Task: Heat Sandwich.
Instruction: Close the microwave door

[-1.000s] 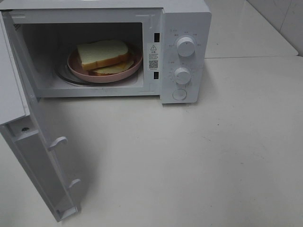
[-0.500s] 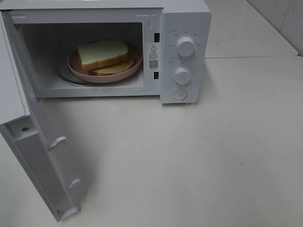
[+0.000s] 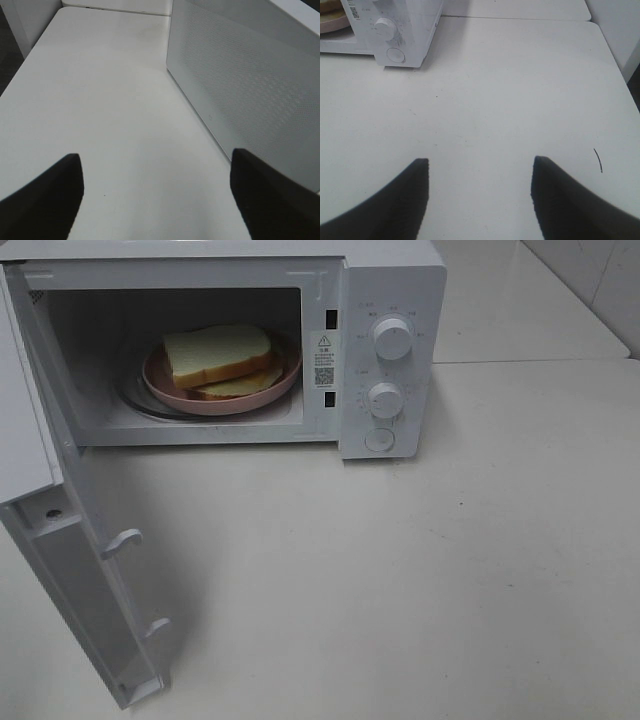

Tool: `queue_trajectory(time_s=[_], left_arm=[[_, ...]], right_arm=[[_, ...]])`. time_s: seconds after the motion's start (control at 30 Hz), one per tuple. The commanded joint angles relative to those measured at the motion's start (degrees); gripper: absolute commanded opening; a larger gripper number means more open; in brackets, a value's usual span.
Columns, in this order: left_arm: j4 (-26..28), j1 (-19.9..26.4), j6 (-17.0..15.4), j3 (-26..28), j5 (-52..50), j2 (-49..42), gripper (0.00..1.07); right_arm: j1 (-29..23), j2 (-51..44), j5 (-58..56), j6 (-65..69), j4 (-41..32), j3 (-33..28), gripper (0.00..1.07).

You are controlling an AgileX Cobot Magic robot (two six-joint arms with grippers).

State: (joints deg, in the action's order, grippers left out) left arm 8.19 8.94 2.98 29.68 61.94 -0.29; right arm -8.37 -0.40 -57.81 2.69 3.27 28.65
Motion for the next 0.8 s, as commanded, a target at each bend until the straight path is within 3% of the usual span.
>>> queue_trajectory(time_s=[0.03, 0.8], left_arm=[[0.5, -0.2, -0.1, -0.2, -0.8, -0.3, 0.76], [0.5, -0.2, -0.1, -0.2, -0.8, -0.3, 0.76]], right_arm=[[0.3, -1.4, 0.7, -0.5, 0.4, -0.1, 0.59], [0.3, -1.4, 0.7, -0.4, 0.5, -0.1, 0.59]])
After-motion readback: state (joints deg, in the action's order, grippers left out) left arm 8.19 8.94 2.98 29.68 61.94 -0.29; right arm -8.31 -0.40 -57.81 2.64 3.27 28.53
